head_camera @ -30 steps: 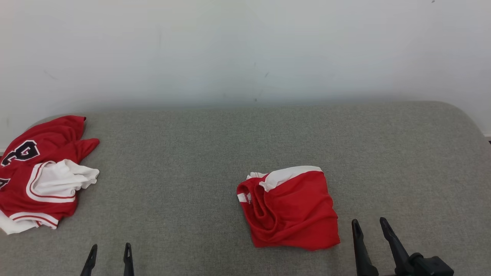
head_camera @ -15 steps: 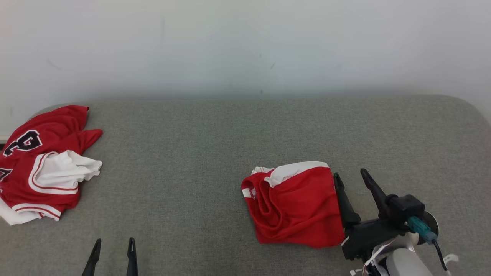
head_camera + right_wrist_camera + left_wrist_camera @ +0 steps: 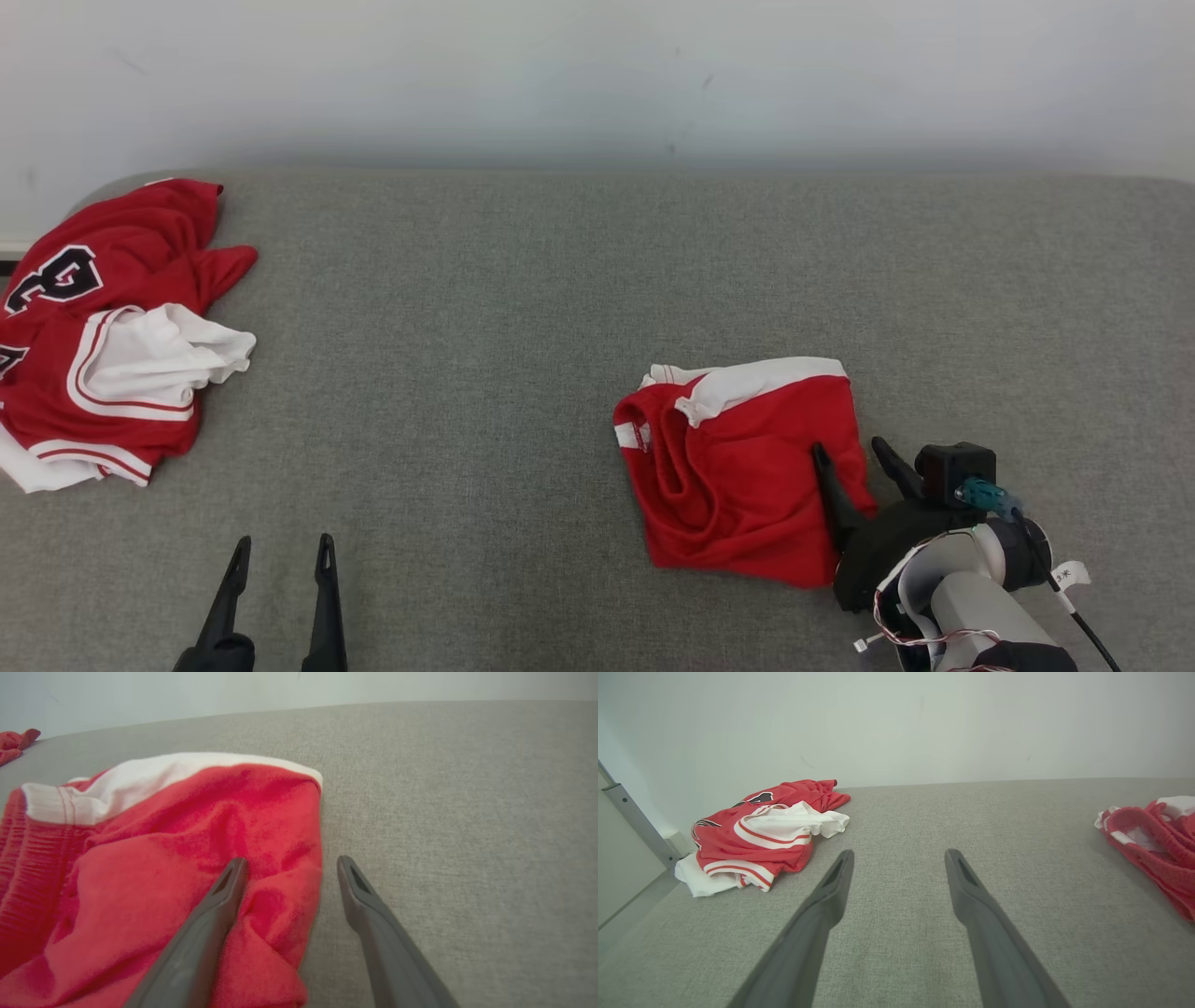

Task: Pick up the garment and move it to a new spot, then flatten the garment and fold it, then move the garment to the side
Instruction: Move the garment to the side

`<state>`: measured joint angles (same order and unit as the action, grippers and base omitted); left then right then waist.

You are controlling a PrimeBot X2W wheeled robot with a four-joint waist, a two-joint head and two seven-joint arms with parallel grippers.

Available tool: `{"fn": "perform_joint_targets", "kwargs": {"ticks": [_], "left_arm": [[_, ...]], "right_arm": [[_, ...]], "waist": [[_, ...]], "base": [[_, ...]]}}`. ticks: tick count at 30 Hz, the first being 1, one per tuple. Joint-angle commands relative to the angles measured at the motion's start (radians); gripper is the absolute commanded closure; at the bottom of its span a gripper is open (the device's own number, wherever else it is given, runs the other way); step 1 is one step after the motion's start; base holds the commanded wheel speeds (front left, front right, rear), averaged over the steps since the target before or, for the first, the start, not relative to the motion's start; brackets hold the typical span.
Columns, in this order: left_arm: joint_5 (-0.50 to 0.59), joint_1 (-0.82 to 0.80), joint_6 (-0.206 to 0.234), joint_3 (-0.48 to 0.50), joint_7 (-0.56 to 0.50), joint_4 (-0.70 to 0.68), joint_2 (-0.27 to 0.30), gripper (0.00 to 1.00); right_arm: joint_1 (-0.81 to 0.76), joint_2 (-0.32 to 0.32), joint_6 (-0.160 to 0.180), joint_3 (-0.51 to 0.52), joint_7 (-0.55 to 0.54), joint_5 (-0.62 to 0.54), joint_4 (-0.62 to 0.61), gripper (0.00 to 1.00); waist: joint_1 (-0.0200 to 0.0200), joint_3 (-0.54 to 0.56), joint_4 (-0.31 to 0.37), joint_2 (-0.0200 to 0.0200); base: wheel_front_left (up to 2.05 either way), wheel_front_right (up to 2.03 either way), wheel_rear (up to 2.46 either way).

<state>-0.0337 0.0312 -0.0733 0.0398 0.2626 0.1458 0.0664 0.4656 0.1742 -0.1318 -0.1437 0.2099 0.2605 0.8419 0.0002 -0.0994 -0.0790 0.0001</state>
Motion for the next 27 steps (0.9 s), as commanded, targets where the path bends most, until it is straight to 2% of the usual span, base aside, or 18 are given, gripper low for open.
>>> {"fn": "perform_joint_targets", "kwargs": {"ticks": [1,6,7,9,12,18,27], "left_arm": [[0.001,-0.015,0.001,-0.001,0.003,0.002,-0.003,0.0],[0.005,-0.031,0.002,-0.006,0.003,0.002,-0.004,0.0],[0.004,-0.032,0.004,-0.006,0.003,0.001,-0.004,0.0],[0.001,-0.03,0.006,-0.005,0.003,0.002,-0.005,0.0],[-0.006,-0.03,0.006,-0.004,0.003,0.004,-0.006,0.0],[-0.017,-0.062,0.002,-0.001,0.003,-0.021,-0.009,0.0],[-0.001,-0.162,-0.011,-0.019,0.003,-0.071,-0.008,0.0]], "right_arm": [[0.017,-0.006,0.002,-0.008,-0.012,0.013,0.038,0.0],[0.041,-0.024,0.002,-0.035,-0.002,0.031,0.14,0.0],[0.042,-0.032,0.002,-0.046,0.004,0.04,0.148,0.11],[0.044,-0.045,0.002,-0.083,0.008,0.057,0.157,1.0],[0.064,-0.033,0.002,-0.128,0.018,0.083,0.155,1.0],[0.185,0.043,0.002,-0.228,0.012,0.095,0.126,1.0],[0.403,0.244,0.002,-0.368,-0.01,0.111,0.046,1.0]], "waist": [[-0.0002,-0.026,-0.01,-0.0001],[-0.0002,-0.037,-0.013,-0.0001],[-0.0002,-0.038,-0.011,-0.0001],[-0.0002,-0.037,-0.004,-0.0001],[-0.0002,-0.042,0.009,-0.0001],[-0.0002,-0.117,0.055,-0.0001],[-0.0002,-0.303,0.128,-0.0001]], "base": [[0.0,0.0,0.0],[0.0,0.0,0.0],[0.0,0.0,0.0],[0.0,0.0,0.0],[0.0,0.0,0.0],[0.0,0.0,0.0],[0.0,0.0,0.0]]}}
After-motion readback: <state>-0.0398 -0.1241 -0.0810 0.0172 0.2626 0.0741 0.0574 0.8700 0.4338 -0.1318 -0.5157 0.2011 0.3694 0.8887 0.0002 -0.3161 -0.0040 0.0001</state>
